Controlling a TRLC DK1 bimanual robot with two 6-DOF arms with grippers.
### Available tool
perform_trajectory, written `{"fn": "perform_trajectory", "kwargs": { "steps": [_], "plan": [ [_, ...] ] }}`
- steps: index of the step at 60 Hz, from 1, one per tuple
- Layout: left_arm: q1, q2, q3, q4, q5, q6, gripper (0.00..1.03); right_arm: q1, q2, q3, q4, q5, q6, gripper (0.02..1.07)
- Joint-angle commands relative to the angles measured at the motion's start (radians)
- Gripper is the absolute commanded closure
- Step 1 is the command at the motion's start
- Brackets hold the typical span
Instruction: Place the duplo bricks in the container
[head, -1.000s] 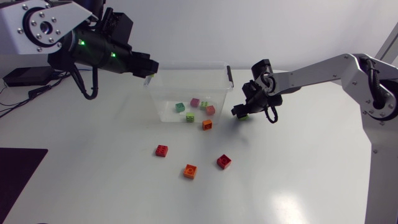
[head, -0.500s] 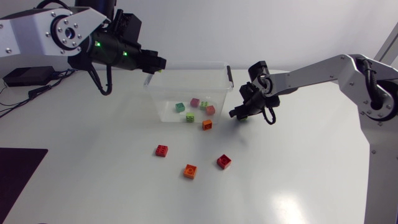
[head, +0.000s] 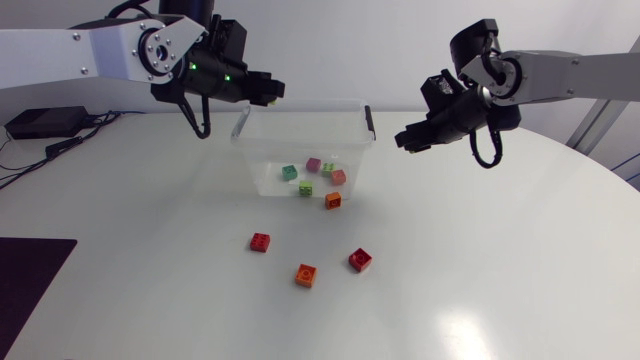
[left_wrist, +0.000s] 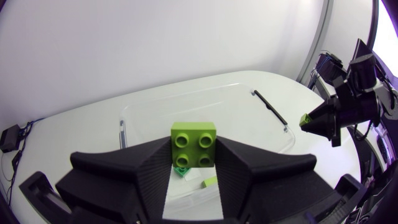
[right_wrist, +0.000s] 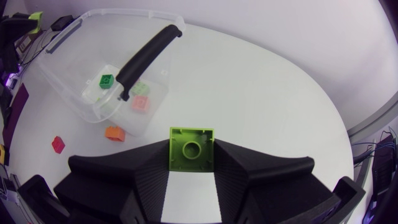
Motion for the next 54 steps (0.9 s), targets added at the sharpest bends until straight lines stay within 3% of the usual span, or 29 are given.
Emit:
{"fn": "perform_trajectory", "kwargs": {
  "steps": [1, 12, 16, 17, 20, 22, 29, 43, 54],
  "plan": [
    [-0.008, 0.042, 0.075, 0.008, 0.01, -0.027, 0.75, 0.026, -0.056, -0.029, -0.028, -0.002, 0.025, 0.8],
    [-0.009, 0.094, 0.139, 0.002, -0.01, -0.025, 0.69, 0.081, -0.154, -0.004, -0.076, -0.002, 0.042, 0.8],
    [-0.006, 0.122, 0.161, 0.002, -0.033, -0.024, 0.43, 0.101, -0.179, 0.014, -0.089, -0.002, 0.047, 0.8],
    [-0.005, 0.122, 0.161, 0.0, -0.036, -0.024, 0.42, 0.104, -0.182, 0.016, -0.091, -0.002, 0.047, 0.8],
    [0.0, 0.134, 0.168, 0.003, -0.045, -0.024, 0.11, 0.123, -0.197, 0.042, -0.108, -0.002, 0.053, 0.8],
    [0.003, 0.135, 0.168, 0.003, -0.047, -0.024, 0.05, 0.13, -0.2, 0.056, -0.115, -0.002, 0.057, 0.8],
    [0.011, 0.119, 0.165, -0.038, -0.054, -0.019, 0.04, 0.163, -0.205, 0.128, -0.137, -0.002, 0.074, 0.8],
    [0.011, -0.021, 0.085, -0.314, -0.081, 0.024, 0.04, 0.238, -0.167, 0.281, -0.148, 0.027, 0.089, 0.8],
    [0.008, -0.174, -0.195, -0.334, -0.081, 0.072, 0.04, 0.262, -0.082, 0.39, -0.135, 0.029, 0.1, 0.8]
  ]
}}
